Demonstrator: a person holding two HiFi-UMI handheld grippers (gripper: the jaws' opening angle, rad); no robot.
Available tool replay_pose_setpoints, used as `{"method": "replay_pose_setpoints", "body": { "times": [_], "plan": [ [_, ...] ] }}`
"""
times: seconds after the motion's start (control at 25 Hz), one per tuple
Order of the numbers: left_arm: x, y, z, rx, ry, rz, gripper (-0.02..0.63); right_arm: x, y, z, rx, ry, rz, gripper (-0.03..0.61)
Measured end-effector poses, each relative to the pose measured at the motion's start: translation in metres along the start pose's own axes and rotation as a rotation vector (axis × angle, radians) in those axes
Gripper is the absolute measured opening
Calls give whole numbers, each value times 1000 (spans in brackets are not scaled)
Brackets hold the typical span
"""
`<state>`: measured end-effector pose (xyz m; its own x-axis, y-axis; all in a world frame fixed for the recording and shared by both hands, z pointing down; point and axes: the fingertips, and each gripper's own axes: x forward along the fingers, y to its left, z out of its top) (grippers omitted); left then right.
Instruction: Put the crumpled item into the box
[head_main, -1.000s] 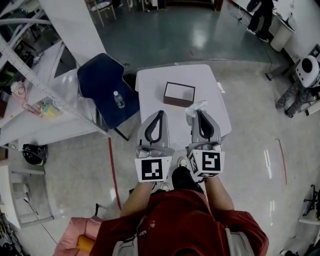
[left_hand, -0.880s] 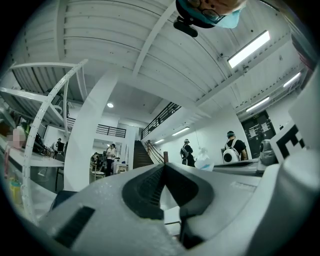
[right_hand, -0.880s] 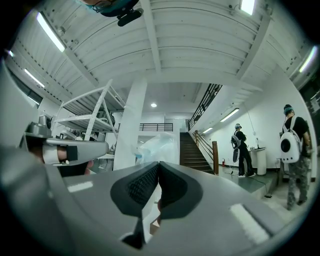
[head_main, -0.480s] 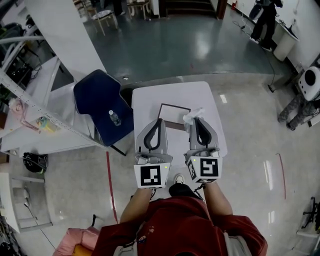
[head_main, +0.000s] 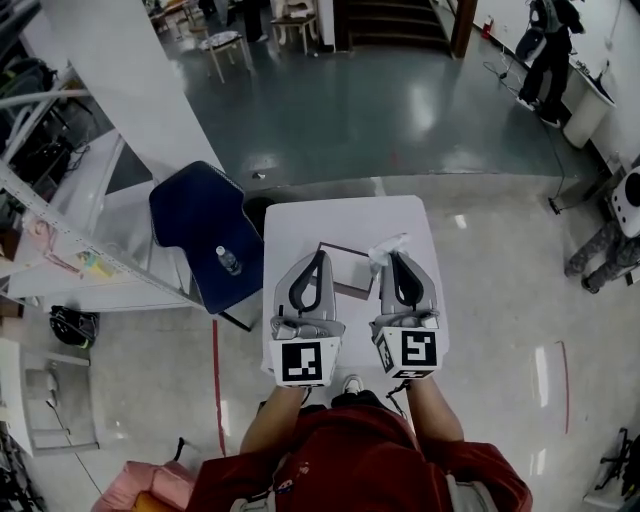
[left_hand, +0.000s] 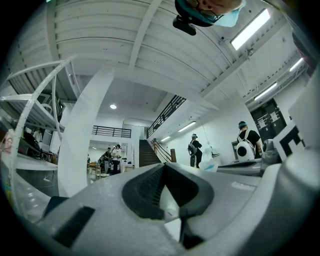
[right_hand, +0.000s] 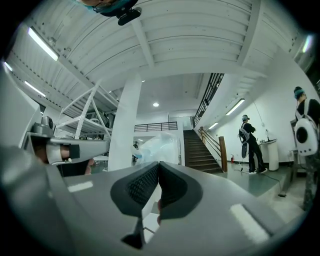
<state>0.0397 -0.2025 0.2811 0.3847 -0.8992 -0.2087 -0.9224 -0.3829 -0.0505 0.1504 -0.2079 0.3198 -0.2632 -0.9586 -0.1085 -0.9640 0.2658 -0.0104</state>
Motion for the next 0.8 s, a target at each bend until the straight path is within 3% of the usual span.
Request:
{"method": "replay_pose_setpoints", "body": {
  "times": [0.64, 0.8],
  "plan": [
    [43, 31, -31, 11, 45, 34, 3, 57, -3, -34, 42, 56, 57, 6],
    [53, 43, -29, -8, 17, 34, 3, 74, 1, -33, 24, 60, 63, 6]
  ]
}}
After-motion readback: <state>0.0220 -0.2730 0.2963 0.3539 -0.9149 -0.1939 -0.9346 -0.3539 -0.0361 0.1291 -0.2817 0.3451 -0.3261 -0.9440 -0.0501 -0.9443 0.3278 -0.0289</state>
